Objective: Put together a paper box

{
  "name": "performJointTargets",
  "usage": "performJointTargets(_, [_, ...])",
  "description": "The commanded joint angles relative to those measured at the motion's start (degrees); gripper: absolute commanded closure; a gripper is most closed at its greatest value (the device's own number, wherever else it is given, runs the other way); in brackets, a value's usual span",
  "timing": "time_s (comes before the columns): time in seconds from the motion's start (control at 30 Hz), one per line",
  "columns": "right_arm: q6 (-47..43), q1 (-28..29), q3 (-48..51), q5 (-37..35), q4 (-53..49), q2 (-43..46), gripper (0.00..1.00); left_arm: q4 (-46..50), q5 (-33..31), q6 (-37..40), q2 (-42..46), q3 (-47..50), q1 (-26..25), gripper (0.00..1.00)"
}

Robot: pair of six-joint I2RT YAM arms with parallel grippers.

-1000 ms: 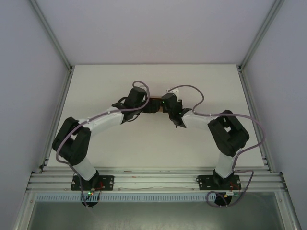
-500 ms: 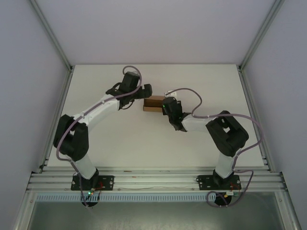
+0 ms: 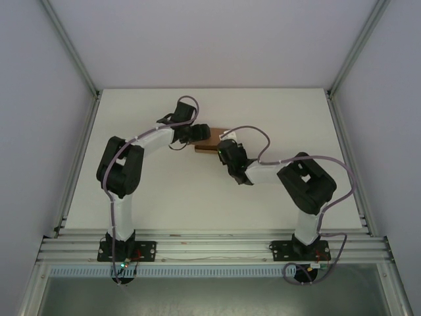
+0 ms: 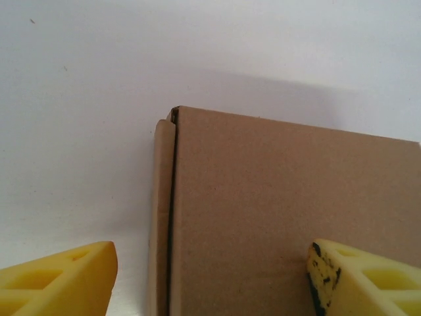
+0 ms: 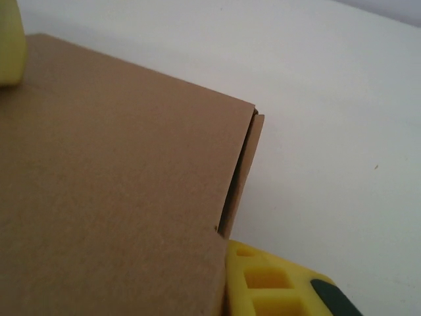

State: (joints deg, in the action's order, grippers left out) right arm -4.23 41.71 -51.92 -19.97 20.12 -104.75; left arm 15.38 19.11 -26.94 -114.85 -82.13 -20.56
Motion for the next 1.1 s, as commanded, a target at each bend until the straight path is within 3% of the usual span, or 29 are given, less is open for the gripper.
performJointTargets(0.0, [-1.7, 0.2, 1.8, 1.3, -1.8, 1.9, 0.75, -0.4, 0.4, 1.3, -1.1, 1.1, 0.4, 0.27])
performJointTargets(0.13, [-4.1, 0.2, 4.4, 4.9, -4.8, 7.1, 0.47, -1.2, 1.3, 1.9, -2.2, 1.4, 1.0, 0.29])
performJointTargets(0.33, [-5.8, 0.3, 9.2, 8.1, -8.5, 13.3, 0.32, -4.5, 5.2, 2.5, -3.1, 2.2, 2.1, 0.30])
performJointTargets(0.67, [1.1, -2.1, 17.5, 13.8, -6.6, 25.7, 0.16, -6.6, 8.2, 3.4, -4.9, 3.1, 3.4, 0.34])
performJointTargets(0.83, [13.2, -9.3, 16.3, 22.5, -6.9, 28.6, 0.10, -15.6, 20.4, -2.0, -4.4, 8.4, 6.2, 0.46])
performJointTargets(1.07, [27.6, -16.1, 7.5, 34.6, -12.5, 24.4, 0.07, -24.1, 25.6, -7.4, -3.6, 14.9, 8.2, 0.58])
